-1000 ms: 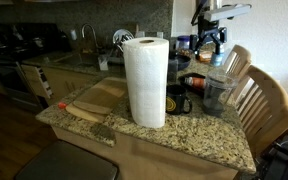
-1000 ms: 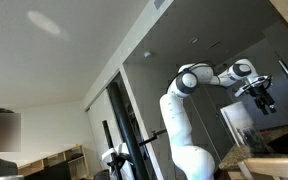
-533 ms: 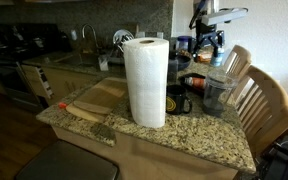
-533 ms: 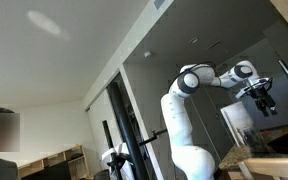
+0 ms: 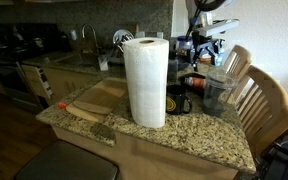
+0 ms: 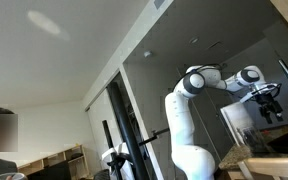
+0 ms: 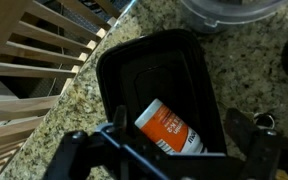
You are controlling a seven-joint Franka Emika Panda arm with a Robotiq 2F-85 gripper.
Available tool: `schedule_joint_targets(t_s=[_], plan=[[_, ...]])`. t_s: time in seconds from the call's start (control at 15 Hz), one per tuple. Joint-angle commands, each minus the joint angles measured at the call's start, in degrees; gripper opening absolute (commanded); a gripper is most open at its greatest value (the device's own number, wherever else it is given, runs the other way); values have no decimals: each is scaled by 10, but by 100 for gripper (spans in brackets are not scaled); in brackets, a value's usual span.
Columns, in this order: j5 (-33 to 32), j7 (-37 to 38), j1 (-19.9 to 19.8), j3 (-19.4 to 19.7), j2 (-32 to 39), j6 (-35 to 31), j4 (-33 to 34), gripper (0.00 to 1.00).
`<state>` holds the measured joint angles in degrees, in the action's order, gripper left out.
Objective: Take the white bottle from the black plate and put it on the counter top
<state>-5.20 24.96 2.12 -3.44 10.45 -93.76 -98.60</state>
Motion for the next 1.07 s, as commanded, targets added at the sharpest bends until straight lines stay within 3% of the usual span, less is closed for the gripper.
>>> schedule_joint_targets(t_s=[0.0,0.2,0.27,0.53,0.6,0.93,1.0], plan=[[-18,-122,0,9,11,27,26,100],[-40,-227,-6,14,16,19,22,100],[-28,-170,2,15,5,11,11,100],[-33,-213,0,18,8,11,11,100],[-28,-289,-3,12,22,38,28,100],[-26,-445,-10,6,47,17,36,100],[-32,-391,-3,10,25,14,16,100]])
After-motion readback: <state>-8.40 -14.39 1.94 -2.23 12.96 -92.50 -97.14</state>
